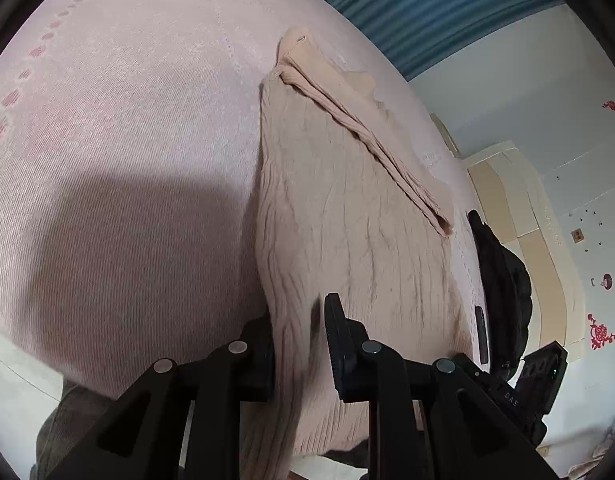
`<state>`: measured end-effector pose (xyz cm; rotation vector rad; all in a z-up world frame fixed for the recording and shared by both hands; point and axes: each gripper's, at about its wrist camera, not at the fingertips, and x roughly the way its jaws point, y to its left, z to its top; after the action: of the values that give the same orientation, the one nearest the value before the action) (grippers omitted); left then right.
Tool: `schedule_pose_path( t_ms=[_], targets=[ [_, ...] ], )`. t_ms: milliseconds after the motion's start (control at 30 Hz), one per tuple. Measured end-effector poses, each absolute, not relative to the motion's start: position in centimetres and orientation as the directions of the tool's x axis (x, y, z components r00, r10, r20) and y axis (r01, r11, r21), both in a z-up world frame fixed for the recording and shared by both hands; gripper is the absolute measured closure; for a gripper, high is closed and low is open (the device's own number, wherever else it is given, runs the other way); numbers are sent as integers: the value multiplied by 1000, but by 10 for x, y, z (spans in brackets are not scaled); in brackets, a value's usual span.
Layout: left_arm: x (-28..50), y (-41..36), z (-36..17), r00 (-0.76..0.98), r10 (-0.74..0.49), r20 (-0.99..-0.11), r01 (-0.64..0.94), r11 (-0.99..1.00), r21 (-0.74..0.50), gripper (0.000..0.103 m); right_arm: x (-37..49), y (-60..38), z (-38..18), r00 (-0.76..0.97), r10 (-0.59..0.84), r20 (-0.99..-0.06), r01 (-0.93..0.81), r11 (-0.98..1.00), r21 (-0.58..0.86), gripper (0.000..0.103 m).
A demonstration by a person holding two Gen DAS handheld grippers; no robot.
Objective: Fold small clothes
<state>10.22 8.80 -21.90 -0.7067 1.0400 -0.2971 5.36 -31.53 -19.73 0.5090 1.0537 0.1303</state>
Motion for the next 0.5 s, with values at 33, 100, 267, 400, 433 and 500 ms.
schedule_pose_path(
  t_ms=[33, 100, 267, 400, 433, 500],
  targets=[
    [98, 90, -219, 490, -544, -681, -101, 741, -664, 83, 53, -316, -198, 497, 342, -798, 139, 876, 462, 73],
    [89, 94, -219, 490, -544, -681, -105, 739, -666, 83, 50, -315, -198, 488, 350, -800, 138, 874, 467, 69],
    [71, 99, -221, 482, -555, -678, -109, 730, -675, 83, 40, -307, -196, 473, 334, -815, 121, 892, 436, 62],
    [58, 101, -222, 476, -569, -670, -103, 721, -685, 83, 30, -296, -194, 461, 315, -830, 81, 916, 392, 53],
    [55, 101, -222, 476, -573, -668, -100, 719, -688, 83, 28, -293, -193, 459, 306, -834, 70, 923, 377, 52],
    [51, 101, -223, 474, -577, -665, -98, 716, -692, 83, 22, -286, -191, 456, 282, -844, 43, 941, 337, 51]
  ],
)
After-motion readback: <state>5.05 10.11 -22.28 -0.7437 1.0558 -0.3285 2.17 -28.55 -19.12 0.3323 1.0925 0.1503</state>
